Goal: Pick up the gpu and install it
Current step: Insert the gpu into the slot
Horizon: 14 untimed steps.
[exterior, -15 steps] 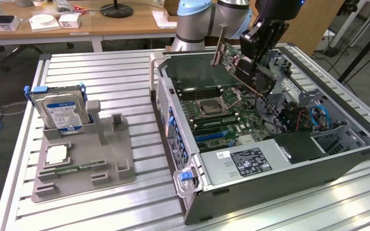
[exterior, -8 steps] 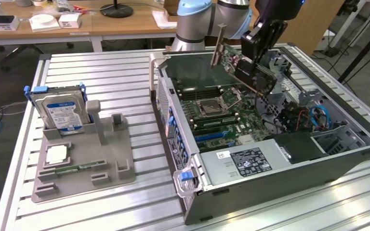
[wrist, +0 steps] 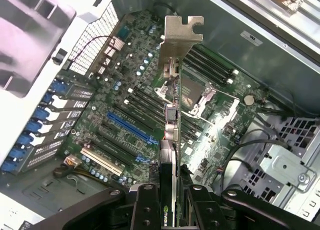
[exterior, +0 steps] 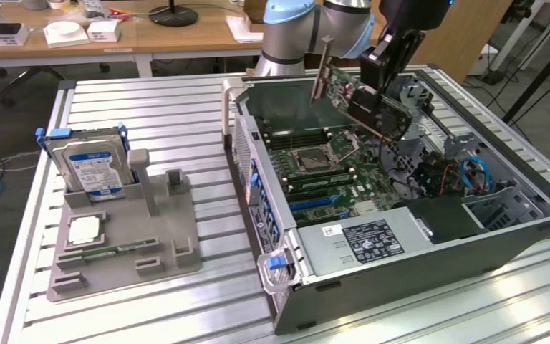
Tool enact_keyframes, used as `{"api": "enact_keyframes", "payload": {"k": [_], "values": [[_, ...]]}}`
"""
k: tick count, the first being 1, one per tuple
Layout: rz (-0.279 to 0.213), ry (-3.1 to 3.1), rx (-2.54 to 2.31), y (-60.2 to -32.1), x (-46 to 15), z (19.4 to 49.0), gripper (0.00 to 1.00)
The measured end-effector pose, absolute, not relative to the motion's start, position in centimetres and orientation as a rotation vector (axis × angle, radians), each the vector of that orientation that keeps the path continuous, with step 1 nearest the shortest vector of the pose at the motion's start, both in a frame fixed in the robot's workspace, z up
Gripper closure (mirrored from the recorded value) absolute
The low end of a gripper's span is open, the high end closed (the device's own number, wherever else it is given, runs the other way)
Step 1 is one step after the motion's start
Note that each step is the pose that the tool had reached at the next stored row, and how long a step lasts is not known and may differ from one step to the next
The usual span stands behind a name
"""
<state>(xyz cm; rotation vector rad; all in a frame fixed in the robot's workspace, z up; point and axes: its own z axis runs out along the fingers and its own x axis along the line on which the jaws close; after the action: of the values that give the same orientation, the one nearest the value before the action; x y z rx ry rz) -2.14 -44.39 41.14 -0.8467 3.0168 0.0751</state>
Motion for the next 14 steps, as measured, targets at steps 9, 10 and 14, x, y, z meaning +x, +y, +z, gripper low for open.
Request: {"api": "enact_keyframes", "payload": {"k": [9,10,14], "values": [[0.076,2.986,-0.954,-44.39,-2.14,41.14,0.74],[0.076,2.983,-0.966,-44.39,-2.14,41.13,0.74],[0.076,2.968,-1.014,-44.39,-2.14,41.14,0.74]]}}
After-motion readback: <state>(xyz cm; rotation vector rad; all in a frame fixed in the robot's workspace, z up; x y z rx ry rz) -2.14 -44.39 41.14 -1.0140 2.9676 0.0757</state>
